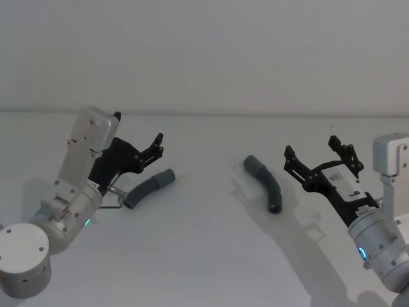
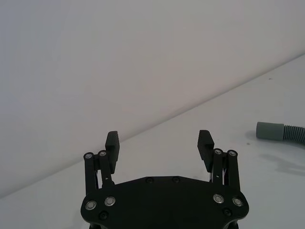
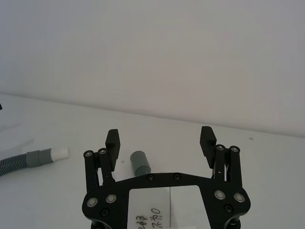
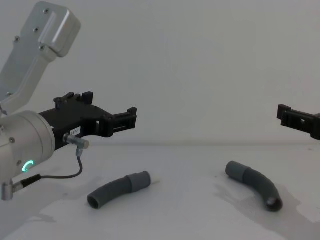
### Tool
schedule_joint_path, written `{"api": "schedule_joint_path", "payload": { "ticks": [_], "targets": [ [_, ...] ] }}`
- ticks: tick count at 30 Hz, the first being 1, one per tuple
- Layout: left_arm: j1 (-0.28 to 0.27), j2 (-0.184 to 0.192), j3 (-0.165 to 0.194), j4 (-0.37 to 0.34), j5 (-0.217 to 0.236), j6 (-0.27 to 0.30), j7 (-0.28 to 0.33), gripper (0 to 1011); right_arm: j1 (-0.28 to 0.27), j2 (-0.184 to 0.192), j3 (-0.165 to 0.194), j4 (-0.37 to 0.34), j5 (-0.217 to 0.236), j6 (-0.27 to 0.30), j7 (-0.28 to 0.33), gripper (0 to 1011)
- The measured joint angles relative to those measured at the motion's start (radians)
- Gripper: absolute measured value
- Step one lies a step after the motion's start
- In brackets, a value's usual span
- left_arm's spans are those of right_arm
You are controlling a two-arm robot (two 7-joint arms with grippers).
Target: Use both hands to pick up one end of the pipe from the table, align the ends, and insert them.
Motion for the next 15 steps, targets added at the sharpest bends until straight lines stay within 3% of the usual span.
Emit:
{"api": "schedule_joint_path", "payload": {
  "ticks": [15],
  "targets": [
    [0.000,0.000,0.000,0.000,0.000,0.000,0.000,1001,0.000,0.000,0.000,0.000,0.000,0.000,0.000,999]
  ]
}}
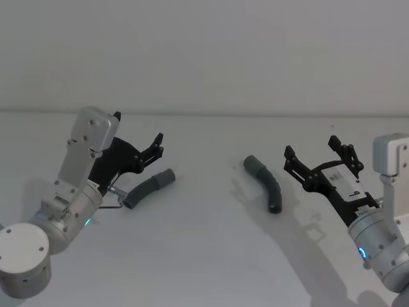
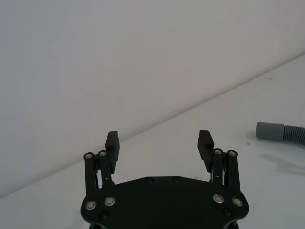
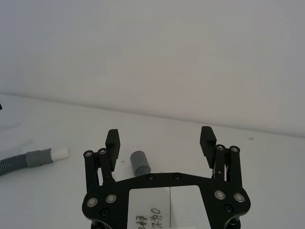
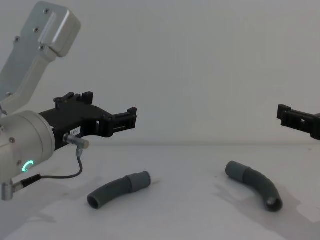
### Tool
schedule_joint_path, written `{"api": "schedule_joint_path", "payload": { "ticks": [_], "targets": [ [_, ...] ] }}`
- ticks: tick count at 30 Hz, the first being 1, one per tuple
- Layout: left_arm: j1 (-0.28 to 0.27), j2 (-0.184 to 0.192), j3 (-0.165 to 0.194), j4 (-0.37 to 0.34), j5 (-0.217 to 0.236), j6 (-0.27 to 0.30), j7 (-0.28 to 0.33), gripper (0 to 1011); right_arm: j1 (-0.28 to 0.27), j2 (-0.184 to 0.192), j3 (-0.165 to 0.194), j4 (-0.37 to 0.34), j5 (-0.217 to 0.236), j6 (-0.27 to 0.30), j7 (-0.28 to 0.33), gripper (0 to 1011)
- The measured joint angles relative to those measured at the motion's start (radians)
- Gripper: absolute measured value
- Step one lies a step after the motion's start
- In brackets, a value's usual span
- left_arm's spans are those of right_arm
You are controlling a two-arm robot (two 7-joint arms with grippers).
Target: Use both hands to pick up one end of the pipe from the table, align the ends, and insert them.
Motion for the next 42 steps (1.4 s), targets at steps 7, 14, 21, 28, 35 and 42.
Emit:
{"api": "schedule_joint_path", "payload": {
  "ticks": [7,14,21,28,35,42],
  "targets": [
    [0.000,0.000,0.000,0.000,0.000,0.000,0.000,1001,0.000,0.000,0.000,0.000,-0.001,0.000,0.000,1000],
    [0.000,0.000,0.000,0.000,0.000,0.000,0.000,1001,0.000,0.000,0.000,0.000,-0.001,0.000,0.000,1000],
    [-0.001,-0.001,0.000,0.000,0.000,0.002,-0.002,1001,0.000,0.000,0.000,0.000,-0.001,0.000,0.000,1000],
    [-0.018,0.003,0.007,-0.001,-0.007,0.037,-0.035,1001,0.000,0.000,0.000,0.000,-0.001,0.000,0.000,1000],
    [-0.046,0.021,0.020,-0.006,-0.022,0.099,-0.098,1001,0.000,0.000,0.000,0.000,-0.001,0.000,0.000,1000],
    [-0.099,0.053,0.046,-0.005,-0.041,0.207,-0.203,1001,0.000,0.000,0.000,0.000,-0.001,0.000,0.000,1000]
  ]
}}
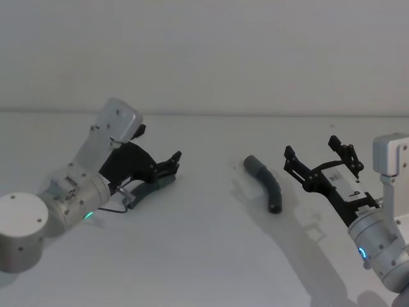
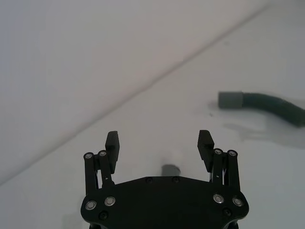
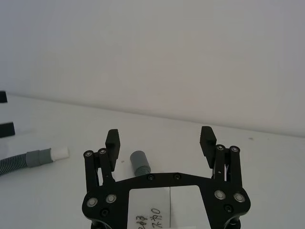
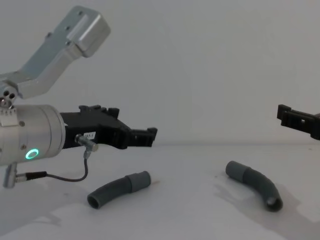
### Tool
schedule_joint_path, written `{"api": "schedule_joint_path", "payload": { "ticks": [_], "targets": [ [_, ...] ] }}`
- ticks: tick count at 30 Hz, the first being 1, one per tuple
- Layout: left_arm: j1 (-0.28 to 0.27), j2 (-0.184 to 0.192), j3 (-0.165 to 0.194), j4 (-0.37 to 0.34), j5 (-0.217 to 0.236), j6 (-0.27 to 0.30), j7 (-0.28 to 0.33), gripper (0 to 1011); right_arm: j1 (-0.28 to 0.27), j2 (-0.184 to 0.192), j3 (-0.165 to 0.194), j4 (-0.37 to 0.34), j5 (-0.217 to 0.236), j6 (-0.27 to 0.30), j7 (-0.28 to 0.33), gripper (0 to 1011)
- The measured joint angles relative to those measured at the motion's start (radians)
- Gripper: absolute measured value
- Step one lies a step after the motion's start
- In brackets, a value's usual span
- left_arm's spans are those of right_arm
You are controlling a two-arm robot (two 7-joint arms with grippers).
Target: Use both hands to pick up one end of the pipe from the table, align the ends, and insert them.
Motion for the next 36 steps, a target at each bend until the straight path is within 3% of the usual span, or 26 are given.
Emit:
{"api": "schedule_joint_path", "payload": {
  "ticks": [9,17,36],
  "targets": [
    [-0.091,0.030,0.043,0.044,-0.007,0.129,-0.137,1001,0.000,0.000,0.000,0.000,0.000,0.000,0.000,1000],
    [-0.152,0.041,0.069,0.088,-0.007,0.189,-0.219,1001,0.000,0.000,0.000,0.000,0.000,0.000,0.000,1000],
    [-0.182,0.050,0.071,0.123,-0.007,0.258,-0.279,1001,0.000,0.000,0.000,0.000,0.000,0.000,0.000,1000]
  ]
}}
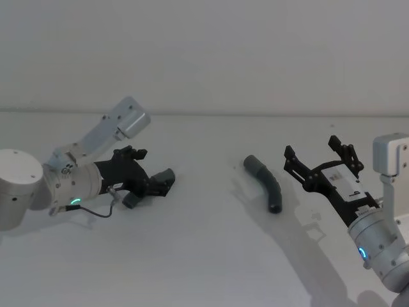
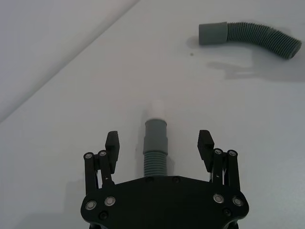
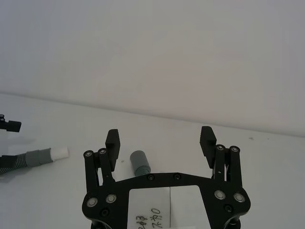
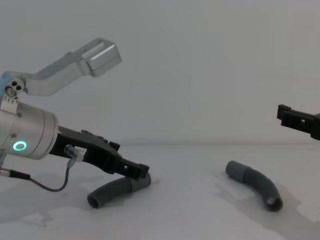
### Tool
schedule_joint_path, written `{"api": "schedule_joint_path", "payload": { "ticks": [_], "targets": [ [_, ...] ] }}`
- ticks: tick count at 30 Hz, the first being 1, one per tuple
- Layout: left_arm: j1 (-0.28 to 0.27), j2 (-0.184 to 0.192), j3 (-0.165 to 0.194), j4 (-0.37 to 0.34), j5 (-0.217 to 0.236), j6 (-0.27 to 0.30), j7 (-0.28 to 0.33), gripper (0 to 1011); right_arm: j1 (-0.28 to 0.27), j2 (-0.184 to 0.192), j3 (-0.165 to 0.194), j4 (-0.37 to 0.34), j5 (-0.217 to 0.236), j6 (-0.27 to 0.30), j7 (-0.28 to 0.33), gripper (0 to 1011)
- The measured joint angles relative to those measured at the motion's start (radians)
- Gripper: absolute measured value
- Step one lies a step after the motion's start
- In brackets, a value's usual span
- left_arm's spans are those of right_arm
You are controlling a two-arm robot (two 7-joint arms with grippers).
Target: Use both hands to pick up one end of the pipe from the table, align the ends, and insert them.
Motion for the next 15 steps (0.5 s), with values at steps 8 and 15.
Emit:
{"api": "schedule_joint_path", "payload": {
  "ticks": [8,15],
  "targets": [
    [0.004,0.001,-0.008,0.009,0.009,0.008,0.003,1001,0.000,0.000,0.000,0.000,0.000,0.000,0.000,1000],
    [0.002,-0.006,-0.009,0.023,0.017,0.008,0.003,1001,0.000,0.000,0.000,0.000,0.000,0.000,0.000,1000]
  ]
}}
